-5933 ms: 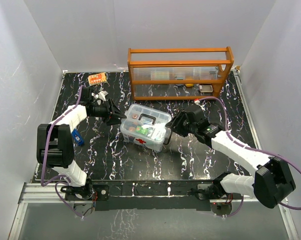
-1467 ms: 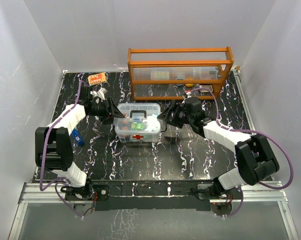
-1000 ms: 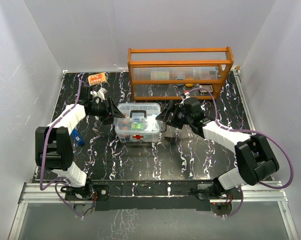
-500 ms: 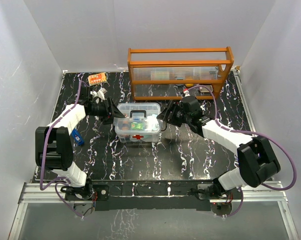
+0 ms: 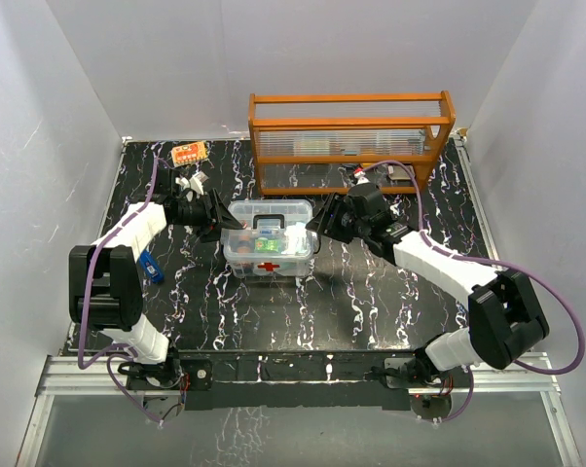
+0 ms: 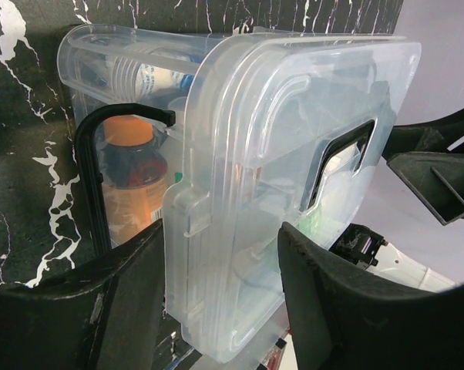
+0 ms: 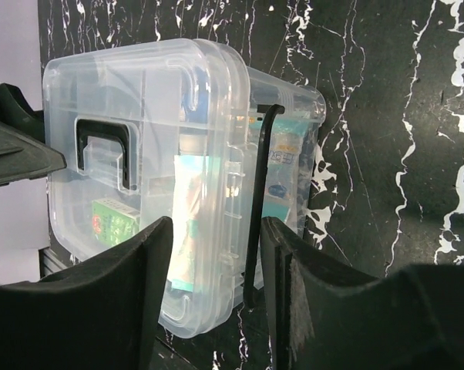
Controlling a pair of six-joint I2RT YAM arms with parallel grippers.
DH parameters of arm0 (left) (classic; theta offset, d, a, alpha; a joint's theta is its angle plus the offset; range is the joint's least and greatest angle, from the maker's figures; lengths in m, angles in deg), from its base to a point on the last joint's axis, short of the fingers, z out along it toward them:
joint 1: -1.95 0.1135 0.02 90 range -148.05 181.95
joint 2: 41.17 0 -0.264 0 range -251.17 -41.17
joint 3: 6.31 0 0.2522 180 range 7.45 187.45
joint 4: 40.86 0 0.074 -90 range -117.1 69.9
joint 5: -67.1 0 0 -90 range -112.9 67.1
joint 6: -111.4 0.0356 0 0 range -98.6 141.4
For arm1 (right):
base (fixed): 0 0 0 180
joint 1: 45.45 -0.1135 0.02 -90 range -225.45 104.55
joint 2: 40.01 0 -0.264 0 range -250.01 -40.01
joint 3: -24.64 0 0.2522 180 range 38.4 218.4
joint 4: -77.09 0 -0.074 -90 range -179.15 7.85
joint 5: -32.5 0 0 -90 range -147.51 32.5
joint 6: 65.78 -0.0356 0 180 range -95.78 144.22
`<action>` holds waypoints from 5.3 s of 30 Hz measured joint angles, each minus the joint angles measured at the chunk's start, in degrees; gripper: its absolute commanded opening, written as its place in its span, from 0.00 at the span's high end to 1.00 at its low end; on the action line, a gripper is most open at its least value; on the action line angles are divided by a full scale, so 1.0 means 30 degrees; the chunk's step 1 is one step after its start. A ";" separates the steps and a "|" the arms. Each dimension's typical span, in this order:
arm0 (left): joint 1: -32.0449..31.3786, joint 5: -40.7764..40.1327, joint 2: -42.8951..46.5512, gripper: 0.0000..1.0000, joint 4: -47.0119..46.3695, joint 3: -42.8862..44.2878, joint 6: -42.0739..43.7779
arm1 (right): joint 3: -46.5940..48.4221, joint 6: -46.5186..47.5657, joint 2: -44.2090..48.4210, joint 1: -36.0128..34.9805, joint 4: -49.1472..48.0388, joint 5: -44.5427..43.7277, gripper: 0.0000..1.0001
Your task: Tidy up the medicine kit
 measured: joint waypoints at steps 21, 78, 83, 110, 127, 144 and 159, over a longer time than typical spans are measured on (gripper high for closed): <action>0.0182 0.0284 -0.0160 0.54 0.0095 0.0080 -0.0401 | 0.2674 0.1319 -0.1224 -0.2535 0.2951 -0.5610 0.75; 0.2331 -0.8400 0.6506 0.01 -0.2382 -0.3767 -0.2790 | 1.6254 0.8102 -1.0644 -0.6411 0.8386 -0.8094 0.09; 0.2798 -0.5763 0.5617 0.01 -0.5144 -0.5610 -0.4211 | 1.6742 0.8998 -1.1329 -0.6499 0.8539 -0.8633 0.08; 0.3351 0.0481 0.0940 0.01 -1.4331 -0.9508 -1.6094 | 1.5125 1.0047 -1.0542 -0.6528 0.7264 -0.7810 0.08; 0.3432 -0.2382 0.4787 0.01 -1.4622 -1.1067 -1.8425 | 1.5125 1.0659 -1.0491 -0.6535 0.7308 -0.7184 0.04; 0.3432 0.0816 0.1588 0.01 -1.8702 -1.1030 -1.9263 | 1.5125 1.0630 -1.0491 -0.6586 0.7308 -0.7184 0.04; 0.3636 0.1880 0.2157 0.01 -1.9322 -1.0812 -1.9241 | 1.5140 1.0513 -1.0499 -0.6623 0.7322 -0.7176 0.06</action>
